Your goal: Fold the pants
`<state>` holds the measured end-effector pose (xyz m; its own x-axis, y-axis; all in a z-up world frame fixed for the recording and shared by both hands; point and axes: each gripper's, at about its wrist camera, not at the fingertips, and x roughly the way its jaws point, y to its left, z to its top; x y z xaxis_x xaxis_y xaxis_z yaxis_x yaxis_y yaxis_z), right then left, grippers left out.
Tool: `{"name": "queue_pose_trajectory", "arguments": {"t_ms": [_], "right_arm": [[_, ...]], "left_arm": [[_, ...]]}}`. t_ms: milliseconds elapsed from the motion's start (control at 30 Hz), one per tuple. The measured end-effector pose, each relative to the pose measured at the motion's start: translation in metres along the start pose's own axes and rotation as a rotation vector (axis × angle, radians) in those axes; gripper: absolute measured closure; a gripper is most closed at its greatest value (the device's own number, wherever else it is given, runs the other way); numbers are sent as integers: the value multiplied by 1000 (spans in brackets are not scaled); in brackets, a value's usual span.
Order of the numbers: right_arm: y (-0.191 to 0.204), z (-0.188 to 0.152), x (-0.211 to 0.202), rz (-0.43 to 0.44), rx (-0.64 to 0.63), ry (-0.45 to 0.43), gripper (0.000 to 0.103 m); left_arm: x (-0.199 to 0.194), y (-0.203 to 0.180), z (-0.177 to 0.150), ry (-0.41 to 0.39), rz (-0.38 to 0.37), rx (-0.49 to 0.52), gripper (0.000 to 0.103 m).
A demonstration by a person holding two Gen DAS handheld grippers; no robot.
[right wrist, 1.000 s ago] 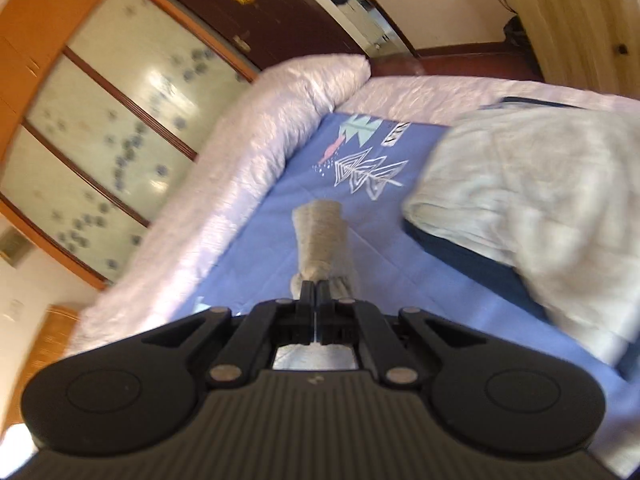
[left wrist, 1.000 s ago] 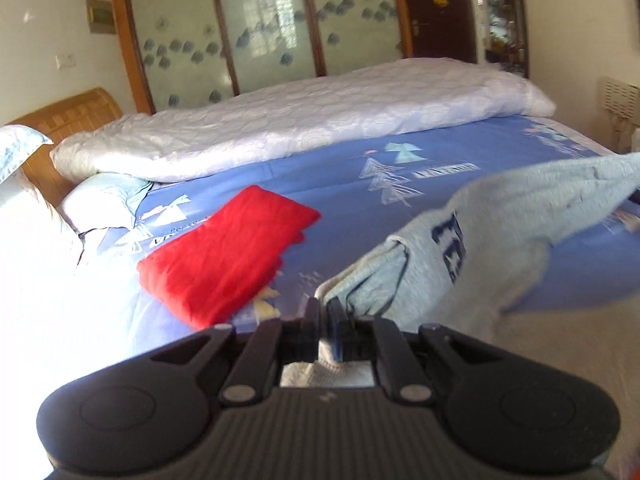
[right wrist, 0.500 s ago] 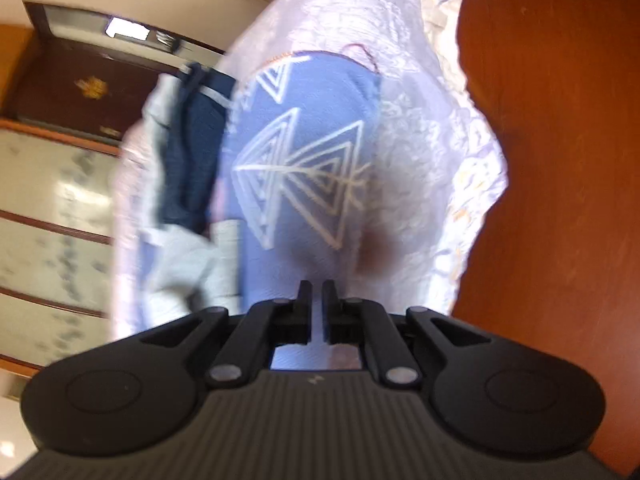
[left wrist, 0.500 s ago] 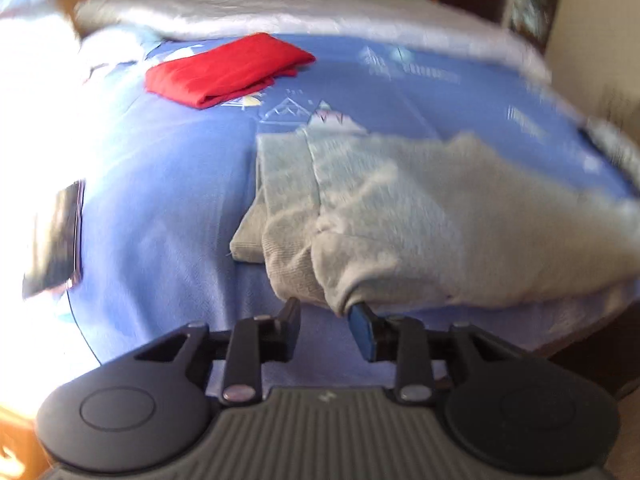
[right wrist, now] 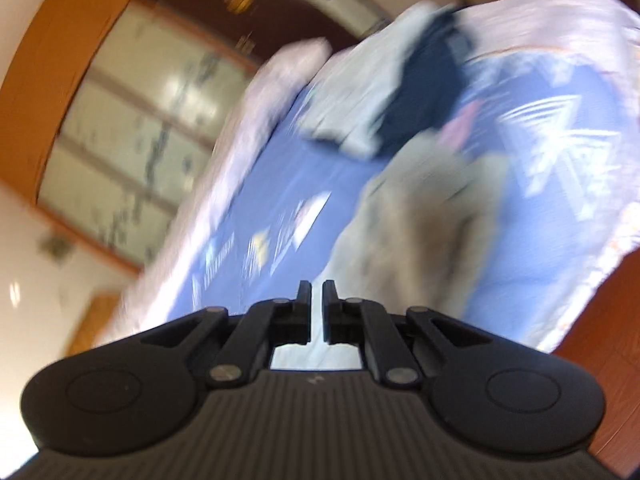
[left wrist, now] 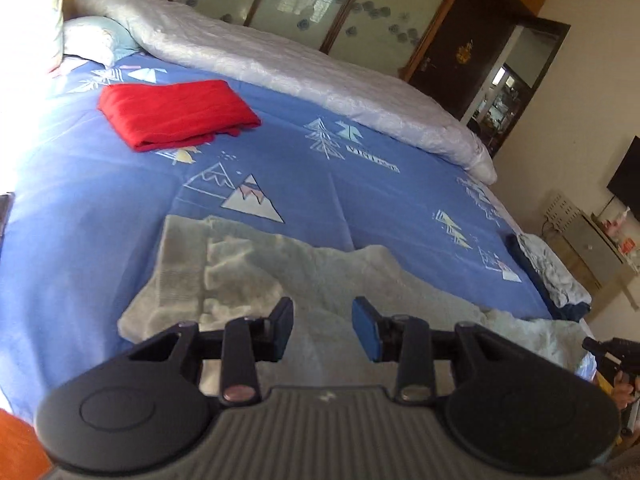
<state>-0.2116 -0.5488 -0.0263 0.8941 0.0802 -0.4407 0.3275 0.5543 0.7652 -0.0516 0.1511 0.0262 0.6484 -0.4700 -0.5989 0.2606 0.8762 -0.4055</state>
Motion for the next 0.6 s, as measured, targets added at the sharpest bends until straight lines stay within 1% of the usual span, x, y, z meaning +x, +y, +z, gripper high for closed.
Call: {"name": "queue_pose_trajectory", "arguments": {"t_ms": [33,67,133,167,200,233,267,300,333,367,400,433,467,500,533,567,600], "right_arm": [[7,-4,12,-12,-42,26,94],[12,-8,22,-23,-68,50,94],[8,-11,40,-45,-64,96,94],[3,-11,47,-73,-57,98,94],[-4,-9,52,-129,-61,82,95],[-13,-6,53,-222,-52,57,103],[-31,-1,50,-236,27,30,103],[-51,4,43,-170,163,8,103],[-63,7,32,-152,268,-37,100],[-65,11,15,-152,275,-105,94],[-62,16,-2,-153,230,-172,92],[-62,20,-15,-154,197,-210,86],[-64,26,-27,-160,188,-230,81],[-68,30,-36,-173,189,-242,69],[-72,34,-41,-184,185,-257,59],[-75,36,-43,-194,181,-267,56],[-79,37,-44,-199,187,-268,54]], "left_arm": [[12,-2,-2,23,16,-3,70],[25,-1,-5,49,53,-9,70],[51,8,-12,118,164,-18,72],[65,16,-15,165,224,-21,83],[72,24,-16,182,237,-34,84],[71,30,-15,168,217,-73,84],[67,33,-12,171,213,-107,84],[60,33,-8,168,210,-126,84],[49,30,-5,140,207,-132,84],[35,28,-3,105,206,-124,83],[17,26,-1,64,220,-112,72],[2,25,-1,27,236,-103,64],[-14,27,-1,-8,255,-102,52],[-27,31,-2,-31,269,-116,51],[-35,37,-4,-36,269,-140,50],[-42,45,-5,-32,262,-184,49],[-46,55,-6,-19,251,-240,45]]}}
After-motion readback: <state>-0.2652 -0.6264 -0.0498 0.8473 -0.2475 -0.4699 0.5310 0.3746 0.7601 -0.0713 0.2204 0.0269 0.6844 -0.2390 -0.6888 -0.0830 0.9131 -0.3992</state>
